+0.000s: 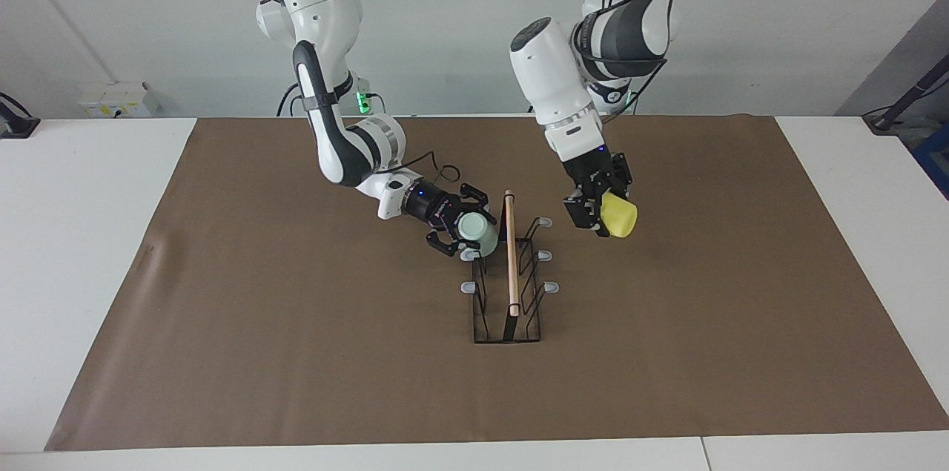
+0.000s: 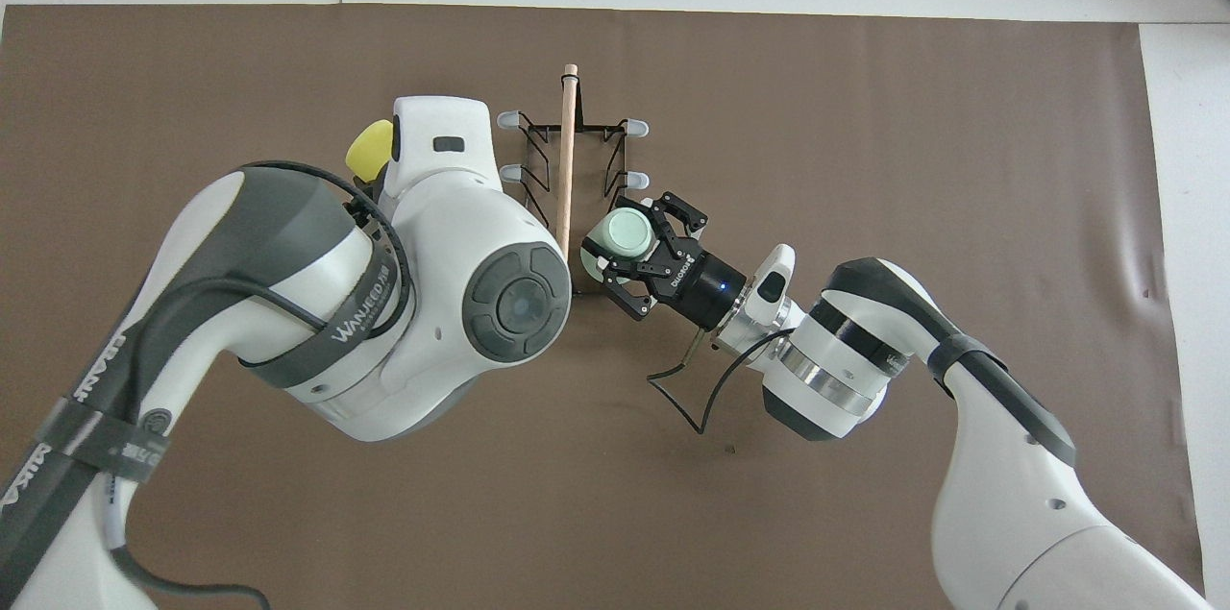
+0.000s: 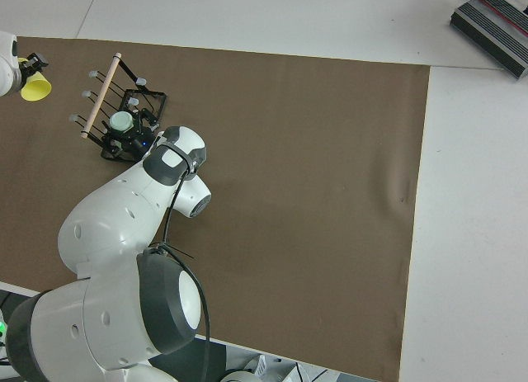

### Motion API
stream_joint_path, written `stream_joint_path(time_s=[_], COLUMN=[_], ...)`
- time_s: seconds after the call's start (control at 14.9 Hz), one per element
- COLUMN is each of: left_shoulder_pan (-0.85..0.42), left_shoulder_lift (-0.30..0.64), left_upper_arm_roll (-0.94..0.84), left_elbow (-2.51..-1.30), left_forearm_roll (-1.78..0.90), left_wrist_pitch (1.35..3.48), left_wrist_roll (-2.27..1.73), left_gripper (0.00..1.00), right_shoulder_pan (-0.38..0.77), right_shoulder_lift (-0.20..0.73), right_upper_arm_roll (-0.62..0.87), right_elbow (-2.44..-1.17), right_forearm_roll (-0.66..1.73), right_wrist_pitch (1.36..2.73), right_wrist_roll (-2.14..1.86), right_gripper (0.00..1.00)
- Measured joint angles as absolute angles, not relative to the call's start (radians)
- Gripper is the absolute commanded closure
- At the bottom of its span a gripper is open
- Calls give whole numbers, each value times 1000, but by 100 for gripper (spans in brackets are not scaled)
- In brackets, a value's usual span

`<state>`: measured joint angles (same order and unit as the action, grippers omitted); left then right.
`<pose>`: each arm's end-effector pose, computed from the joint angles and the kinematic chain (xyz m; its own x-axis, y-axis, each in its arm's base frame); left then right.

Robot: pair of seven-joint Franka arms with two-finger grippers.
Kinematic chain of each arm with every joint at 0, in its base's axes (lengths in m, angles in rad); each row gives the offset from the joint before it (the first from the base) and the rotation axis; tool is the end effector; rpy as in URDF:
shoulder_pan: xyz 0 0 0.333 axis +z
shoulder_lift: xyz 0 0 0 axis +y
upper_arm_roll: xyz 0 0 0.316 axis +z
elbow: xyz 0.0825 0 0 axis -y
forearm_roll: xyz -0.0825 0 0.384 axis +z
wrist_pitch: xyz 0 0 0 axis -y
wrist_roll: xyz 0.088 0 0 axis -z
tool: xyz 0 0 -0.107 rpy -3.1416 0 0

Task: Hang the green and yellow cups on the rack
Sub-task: 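Hang the green cup on a rack peg and open the right gripper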

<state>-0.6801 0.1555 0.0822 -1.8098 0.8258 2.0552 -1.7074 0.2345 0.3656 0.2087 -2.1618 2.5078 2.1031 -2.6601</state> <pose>0.5337 -0.3187 0.4791 0.5254 0.5005 0.6881 0.6601 -0.7500 0.0416 0.5182 0.2750 0.2546 0.1414 -0.1331 0.9810 0.8097 -0.5545 -0.1919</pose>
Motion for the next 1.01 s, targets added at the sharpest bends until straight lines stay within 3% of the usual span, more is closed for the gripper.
stream_joint_path(time_s=[0.54, 1.01], left_shoulder_pan=[-763, -785], left_shoulder_lift=[160, 194], left_upper_arm_roll=[81, 80], left_elbow=[-1909, -1917], left_forearm_roll=[974, 1002], left_wrist_pitch=[2046, 2045], left_wrist_roll=[-1868, -1926], left_gripper=[100, 100], right_shoulder_pan=[217, 138], right_shoulder_lift=[366, 322], right_upper_arm_roll=[198, 201], right_elbow=[-2162, -2164], right_forearm_roll=[2484, 2267], right_wrist_pitch=[2106, 2131], right_wrist_roll=[-2660, -2656], right_gripper=[0, 0])
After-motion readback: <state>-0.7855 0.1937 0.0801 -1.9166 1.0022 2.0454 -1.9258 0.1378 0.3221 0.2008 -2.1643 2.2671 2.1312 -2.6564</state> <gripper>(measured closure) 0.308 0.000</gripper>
